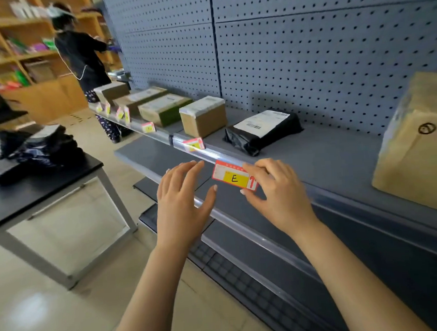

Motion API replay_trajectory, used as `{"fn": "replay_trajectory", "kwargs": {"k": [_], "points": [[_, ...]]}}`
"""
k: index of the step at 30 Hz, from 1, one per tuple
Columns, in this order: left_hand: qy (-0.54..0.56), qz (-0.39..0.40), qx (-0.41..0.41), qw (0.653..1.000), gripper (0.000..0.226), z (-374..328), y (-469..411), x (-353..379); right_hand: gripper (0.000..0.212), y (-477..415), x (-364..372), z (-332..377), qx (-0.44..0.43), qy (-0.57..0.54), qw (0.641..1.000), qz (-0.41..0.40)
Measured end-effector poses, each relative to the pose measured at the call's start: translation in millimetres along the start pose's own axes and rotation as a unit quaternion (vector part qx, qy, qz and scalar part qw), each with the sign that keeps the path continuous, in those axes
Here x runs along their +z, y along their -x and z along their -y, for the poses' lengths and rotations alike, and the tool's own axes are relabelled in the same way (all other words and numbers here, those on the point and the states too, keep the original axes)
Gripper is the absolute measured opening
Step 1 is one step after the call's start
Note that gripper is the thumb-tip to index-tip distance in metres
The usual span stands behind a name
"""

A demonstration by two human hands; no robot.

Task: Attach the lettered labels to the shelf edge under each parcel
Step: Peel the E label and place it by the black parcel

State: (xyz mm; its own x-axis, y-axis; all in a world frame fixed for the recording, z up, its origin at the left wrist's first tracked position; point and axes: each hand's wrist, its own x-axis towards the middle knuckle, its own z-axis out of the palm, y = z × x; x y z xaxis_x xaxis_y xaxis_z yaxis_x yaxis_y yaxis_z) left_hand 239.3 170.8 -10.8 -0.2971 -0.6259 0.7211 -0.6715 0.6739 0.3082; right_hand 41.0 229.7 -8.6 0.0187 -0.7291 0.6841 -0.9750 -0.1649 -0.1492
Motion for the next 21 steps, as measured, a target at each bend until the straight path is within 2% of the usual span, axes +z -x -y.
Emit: {"fn": "replay_trajectory", "kwargs": {"k": [11, 21], "points": [[-0.009, 0.016, 0.020, 1.000, 0.048, 64, -60, 40, 0.047, -74, 66, -20, -0.001, -0.002, 1.000, -0.014], [0.027, 0.027, 0.116, 0.993, 0.037, 115, -115, 102, 0.045, -114, 93, -53, 0.061, 0.028, 0.996, -0.059]]}}
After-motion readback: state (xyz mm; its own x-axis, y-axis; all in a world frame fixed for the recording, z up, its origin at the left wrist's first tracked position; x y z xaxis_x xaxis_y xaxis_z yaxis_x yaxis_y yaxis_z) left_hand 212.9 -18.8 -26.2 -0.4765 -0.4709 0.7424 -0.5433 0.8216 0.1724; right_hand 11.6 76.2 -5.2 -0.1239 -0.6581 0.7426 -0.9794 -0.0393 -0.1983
